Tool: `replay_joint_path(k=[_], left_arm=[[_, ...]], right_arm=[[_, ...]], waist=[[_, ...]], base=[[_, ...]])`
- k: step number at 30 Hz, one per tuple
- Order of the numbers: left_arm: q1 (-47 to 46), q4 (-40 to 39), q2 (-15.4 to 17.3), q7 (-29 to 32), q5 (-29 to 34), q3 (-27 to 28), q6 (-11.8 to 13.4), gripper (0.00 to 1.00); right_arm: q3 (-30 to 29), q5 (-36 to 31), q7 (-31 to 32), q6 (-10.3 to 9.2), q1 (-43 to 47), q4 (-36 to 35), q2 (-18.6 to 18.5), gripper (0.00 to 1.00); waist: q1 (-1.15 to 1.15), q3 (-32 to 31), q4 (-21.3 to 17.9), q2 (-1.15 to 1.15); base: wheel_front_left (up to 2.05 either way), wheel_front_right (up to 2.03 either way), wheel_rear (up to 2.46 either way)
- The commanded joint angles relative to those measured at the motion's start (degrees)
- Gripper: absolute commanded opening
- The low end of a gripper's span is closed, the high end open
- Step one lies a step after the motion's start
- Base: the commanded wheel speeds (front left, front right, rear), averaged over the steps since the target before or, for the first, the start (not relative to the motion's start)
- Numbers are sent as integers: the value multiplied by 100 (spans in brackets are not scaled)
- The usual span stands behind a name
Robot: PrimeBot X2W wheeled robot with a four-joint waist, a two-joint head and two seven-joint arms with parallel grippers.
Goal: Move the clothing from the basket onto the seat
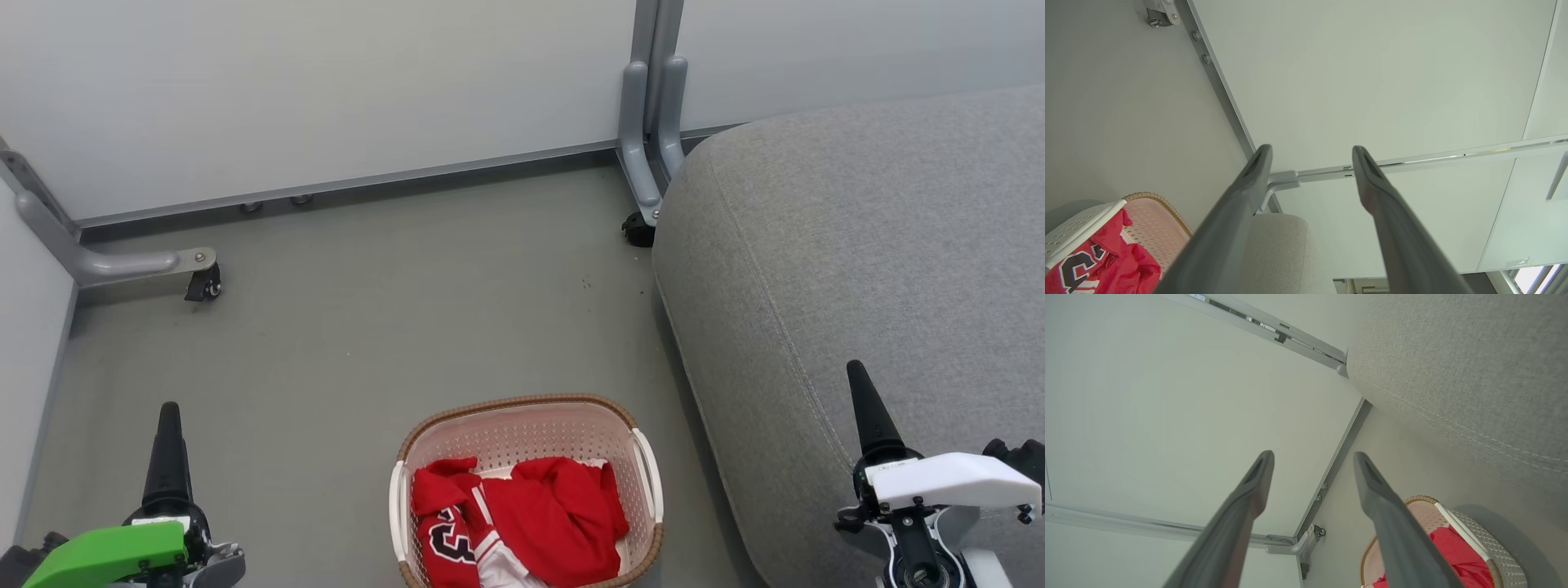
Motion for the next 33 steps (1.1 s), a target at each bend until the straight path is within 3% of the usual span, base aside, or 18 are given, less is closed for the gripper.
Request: replay_joint_path(k=[1, 8, 22, 33], left_arm=[[-51, -140, 32, -65, 177, 59, -12, 100], [-26, -435, 37, -216, 779, 135, -14, 100], [167, -936, 45, -488, 2342, -59, -15, 100], [323, -1197, 51, -677, 3854, -633, 276, 100]], right_arm=[[25, -390, -75, 2, -130, -177, -37, 100], [271, -1625, -226, 2, -144, -505, -80, 100], [657, -3429, -499, 3, -136, -912, -193, 100], [775, -4476, -688, 3, -77, -1067, -170, 100]], waist=[[0, -1, 0, 0], [0, -15, 17, 0], [0, -60, 90, 0], [0, -79, 115, 0]], base=[[0, 0, 0], [0, 0, 0], [0, 0, 0], [0, 0, 0]])
